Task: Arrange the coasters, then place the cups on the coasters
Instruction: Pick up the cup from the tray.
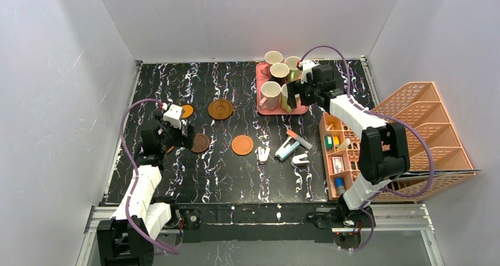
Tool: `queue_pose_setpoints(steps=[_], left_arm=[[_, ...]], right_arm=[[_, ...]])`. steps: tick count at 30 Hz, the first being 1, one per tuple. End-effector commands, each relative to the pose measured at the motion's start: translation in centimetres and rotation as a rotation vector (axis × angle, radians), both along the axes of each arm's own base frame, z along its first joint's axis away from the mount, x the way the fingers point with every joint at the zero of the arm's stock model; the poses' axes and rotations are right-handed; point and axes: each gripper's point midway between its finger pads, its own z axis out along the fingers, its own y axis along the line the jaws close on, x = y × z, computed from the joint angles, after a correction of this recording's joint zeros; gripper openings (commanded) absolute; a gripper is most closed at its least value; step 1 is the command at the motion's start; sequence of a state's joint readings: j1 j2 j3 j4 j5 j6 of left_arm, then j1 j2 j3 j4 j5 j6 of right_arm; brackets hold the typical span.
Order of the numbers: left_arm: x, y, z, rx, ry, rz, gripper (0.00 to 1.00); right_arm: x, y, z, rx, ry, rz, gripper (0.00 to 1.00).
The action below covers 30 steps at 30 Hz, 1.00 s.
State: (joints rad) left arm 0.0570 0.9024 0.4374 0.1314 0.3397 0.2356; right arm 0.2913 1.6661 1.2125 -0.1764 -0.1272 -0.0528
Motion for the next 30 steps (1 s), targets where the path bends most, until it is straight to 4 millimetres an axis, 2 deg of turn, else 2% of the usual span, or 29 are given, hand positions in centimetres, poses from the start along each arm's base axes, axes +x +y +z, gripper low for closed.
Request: queue_pose_setpoints(steps=[1,13,17,30], left_arm=[[0.1,0.3,0.5,0.013,-0.032,0.004,0.98],[0.3,0.2,0.3,0.011,-0.024,0.001,0.98],[0.3,0.3,0.3,0.013,-0.021,0.006,0.98],[0.3,0.2,0.3,0.009,-0.026,-0.003,0.98]], right_arm=[[1.0,-0.3,-0.5,-0.028,-0.03,-0.018,0.98],[1.2,-0.7,-1.8,-0.064,-0.009,-0.029,0.98],[1.2,-0.2,-2.2,-0.056,0.011,0.006,0.98],[1.3,-0.3,-2.4,-0.064,0.007,0.005,0.97]])
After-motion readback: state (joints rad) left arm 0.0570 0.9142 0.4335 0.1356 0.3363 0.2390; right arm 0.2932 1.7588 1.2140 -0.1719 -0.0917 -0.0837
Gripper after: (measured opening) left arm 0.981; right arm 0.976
